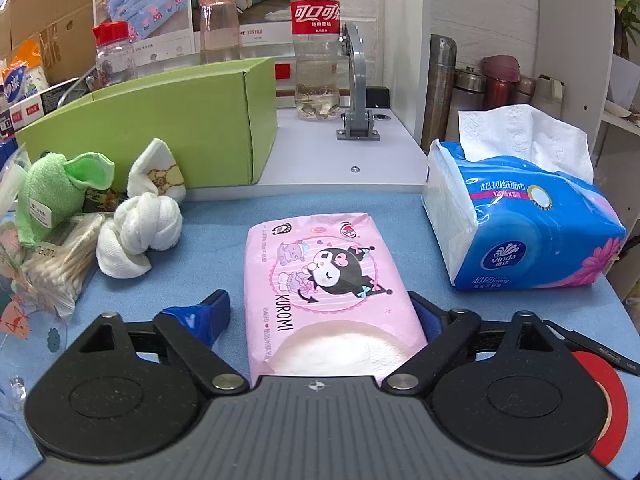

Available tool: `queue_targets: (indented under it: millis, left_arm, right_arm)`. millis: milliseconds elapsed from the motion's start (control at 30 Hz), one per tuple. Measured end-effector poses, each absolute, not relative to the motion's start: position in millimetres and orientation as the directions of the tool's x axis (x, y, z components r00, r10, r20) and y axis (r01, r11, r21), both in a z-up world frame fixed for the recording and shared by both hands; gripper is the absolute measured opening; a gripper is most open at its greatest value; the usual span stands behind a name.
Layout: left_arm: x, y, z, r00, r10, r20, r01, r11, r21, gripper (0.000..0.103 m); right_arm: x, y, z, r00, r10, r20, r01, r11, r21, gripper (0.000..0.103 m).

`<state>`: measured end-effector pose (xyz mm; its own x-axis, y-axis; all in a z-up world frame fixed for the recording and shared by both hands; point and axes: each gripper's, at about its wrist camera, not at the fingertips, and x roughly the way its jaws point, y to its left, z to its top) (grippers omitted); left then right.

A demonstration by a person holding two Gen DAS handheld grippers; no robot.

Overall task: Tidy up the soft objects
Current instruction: 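Close the left gripper on the sock while the right gripper closes on the tissue pack, then carry the sock and tissue pack into the green box and open both grippers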

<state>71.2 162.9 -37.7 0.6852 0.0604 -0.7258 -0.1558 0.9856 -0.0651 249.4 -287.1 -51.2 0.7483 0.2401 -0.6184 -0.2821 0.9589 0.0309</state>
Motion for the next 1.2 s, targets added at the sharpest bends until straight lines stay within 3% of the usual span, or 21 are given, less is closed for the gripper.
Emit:
queue_targets:
  millis: [33, 133, 400, 633, 833, 1000, 1133, 1200]
  left_arm:
    - [71.4, 168.8, -35.3, 0.678, 0.036, -0.734, -0.158, 0.983, -0.098, 0.043]
    - [73.6, 185.2, -23.8, 0.66, -0.01, -0.751, -0.166, 0.973, -0.158, 0.035]
    - [119.5, 202.5, 41.6, 0.719, -0.031, -0.695, -0.078, 0.989, -0.125, 0.03]
    - [196.6, 184.5, 92.2, 0.753, -0.09, -0.652, 0.014, 0.993, -0.12, 0.029]
    - [268.8, 157.3, 123.8, 0.771, -0.143, -0.621, 0.082, 0.989, -0.126, 0.029]
    - [327.3, 137.7, 136.5, 0.777, -0.183, -0.602, 0.126, 0.983, -0.136, 0.029]
    - [365.0, 121.6, 121.8, 0.748, -0.217, -0.628, 0.154, 0.976, -0.154, 0.03]
    - [378.1, 114.1, 109.4, 0.732, -0.213, -0.647, 0.157, 0.977, -0.145, 0.044]
  right_arm:
    - [247.4, -288.1, -50.1, 0.75, 0.256, -0.609, -0.297, 0.954, 0.036, 0.05]
    - [242.3, -293.1, -44.0, 0.718, 0.324, -0.616, -0.342, 0.935, 0.094, 0.048]
    - [241.7, -288.7, 1.4, 0.699, 0.433, -0.569, -0.416, 0.894, 0.168, 0.049]
    - [275.8, -252.1, 52.9, 0.723, 0.488, -0.489, -0.501, 0.858, 0.116, 0.049]
    - [332.3, -209.9, 78.8, 0.721, 0.501, -0.479, -0.532, 0.843, 0.081, 0.049]
    - [383.2, -186.7, 78.9, 0.706, 0.489, -0.512, -0.524, 0.847, 0.087, 0.05]
    - [415.8, -169.8, 56.3, 0.644, 0.477, -0.598, -0.503, 0.853, 0.138, 0.053]
    - [424.3, -164.3, 42.3, 0.62, 0.454, -0.64, -0.477, 0.865, 0.152, 0.055]
